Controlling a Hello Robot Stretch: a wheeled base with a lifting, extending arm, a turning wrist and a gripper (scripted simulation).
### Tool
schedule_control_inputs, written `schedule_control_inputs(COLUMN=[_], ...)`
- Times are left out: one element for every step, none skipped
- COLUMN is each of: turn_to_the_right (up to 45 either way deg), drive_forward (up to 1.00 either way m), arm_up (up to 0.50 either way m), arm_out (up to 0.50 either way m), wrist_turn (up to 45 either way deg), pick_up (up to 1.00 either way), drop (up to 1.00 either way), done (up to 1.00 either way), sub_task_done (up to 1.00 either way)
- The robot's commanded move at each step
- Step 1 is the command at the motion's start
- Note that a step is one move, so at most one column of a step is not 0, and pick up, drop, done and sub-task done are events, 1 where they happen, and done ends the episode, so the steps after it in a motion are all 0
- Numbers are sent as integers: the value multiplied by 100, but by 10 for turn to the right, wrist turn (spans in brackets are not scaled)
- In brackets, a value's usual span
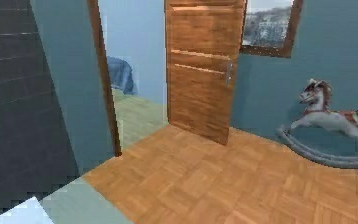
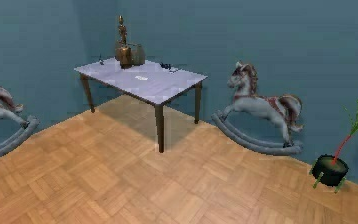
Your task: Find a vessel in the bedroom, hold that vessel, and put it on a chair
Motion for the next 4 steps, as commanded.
schedule_control_inputs(turn_to_the_right=[-30,0,0,-450], drive_forward=[0,100,90,0], arm_up=[0,0,0,0], arm_out=[0,0,0,0], wrist_turn=[0,0,0,0], pick_up=[0,0,0,0], drop=[0,0,0,0], done=[0,0,0,0], sub_task_done=[0,0,0,0])
